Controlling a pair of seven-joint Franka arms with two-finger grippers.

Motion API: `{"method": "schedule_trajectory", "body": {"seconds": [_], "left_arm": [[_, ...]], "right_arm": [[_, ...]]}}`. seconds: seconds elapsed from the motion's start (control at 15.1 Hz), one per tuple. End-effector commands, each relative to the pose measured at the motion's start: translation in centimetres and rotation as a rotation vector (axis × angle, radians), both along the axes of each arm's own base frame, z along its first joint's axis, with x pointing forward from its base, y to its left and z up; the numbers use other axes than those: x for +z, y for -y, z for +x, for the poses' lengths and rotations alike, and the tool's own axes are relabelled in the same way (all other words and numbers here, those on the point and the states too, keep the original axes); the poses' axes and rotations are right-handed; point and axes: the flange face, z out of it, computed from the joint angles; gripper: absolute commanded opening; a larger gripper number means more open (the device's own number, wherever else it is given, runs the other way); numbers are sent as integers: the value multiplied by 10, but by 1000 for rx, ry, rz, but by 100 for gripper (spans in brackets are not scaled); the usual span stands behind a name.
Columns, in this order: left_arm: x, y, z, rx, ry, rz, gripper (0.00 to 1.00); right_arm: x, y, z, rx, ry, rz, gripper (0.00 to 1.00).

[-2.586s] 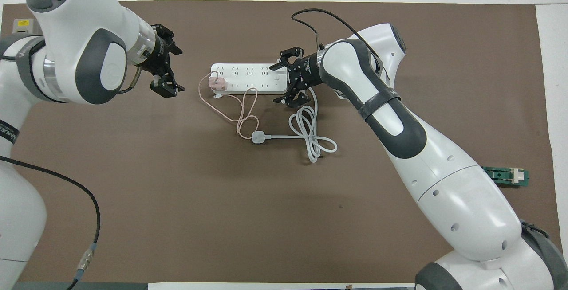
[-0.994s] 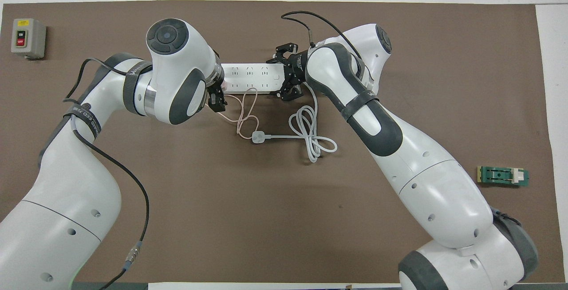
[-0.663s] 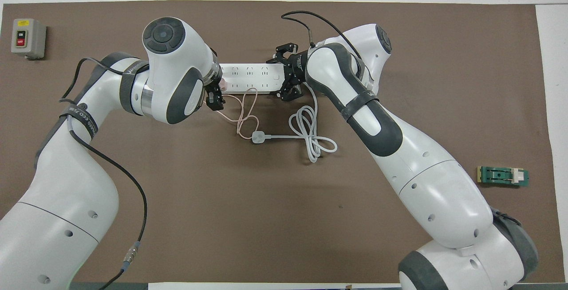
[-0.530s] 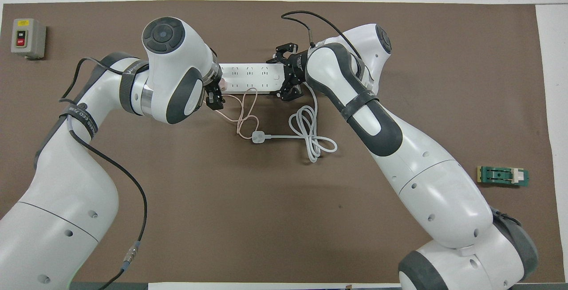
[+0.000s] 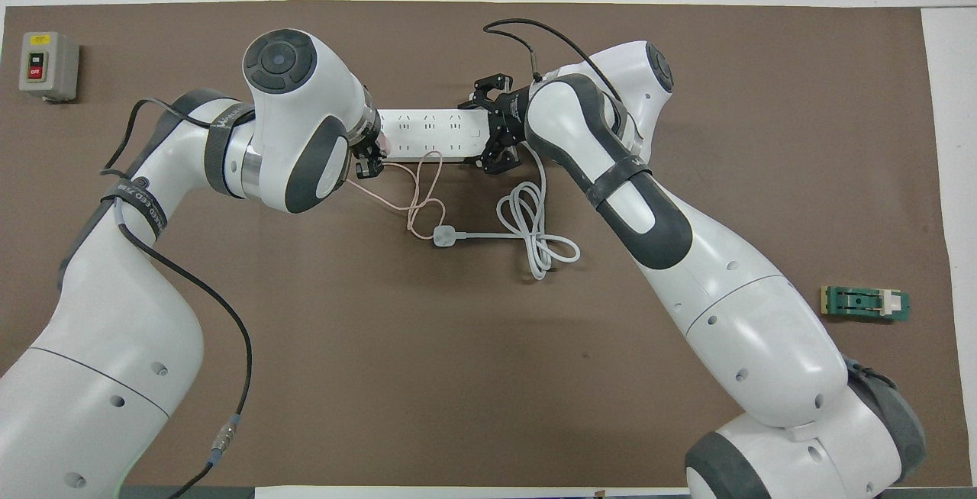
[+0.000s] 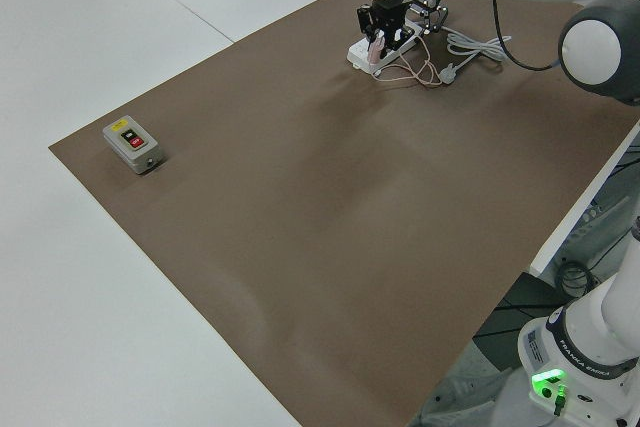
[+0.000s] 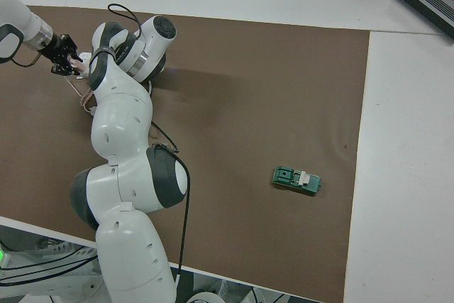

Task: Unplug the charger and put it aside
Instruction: 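Pull the charger out of the strip with the left gripper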

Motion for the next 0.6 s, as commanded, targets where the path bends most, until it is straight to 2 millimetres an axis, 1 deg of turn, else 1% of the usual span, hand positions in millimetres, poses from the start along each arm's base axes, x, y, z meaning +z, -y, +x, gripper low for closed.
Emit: {"method": "schedule_trajectory", "body": {"seconds": [0.0, 0.27, 0.33, 0.4, 0.46, 0.53], "left_arm": [[11, -8, -4, 15, 5, 22, 0], [26, -9, 2, 4, 7, 37, 0], [32, -14, 5, 9, 3, 43, 0], [36, -27, 10, 21, -12, 54, 0], [41, -33, 11, 12, -21, 67, 0], [54, -37, 13, 5, -21, 71, 0]], "right_arm": [[-1, -8, 3, -1, 28, -16, 40], [-2, -7, 3, -3, 29, -17, 40], [-2, -8, 2, 1, 28, -18, 40], [-2, -7, 3, -1, 28, -18, 40], [-1, -8, 3, -1, 27, -17, 40], [-1, -8, 2, 1, 27, -18, 40]]}}
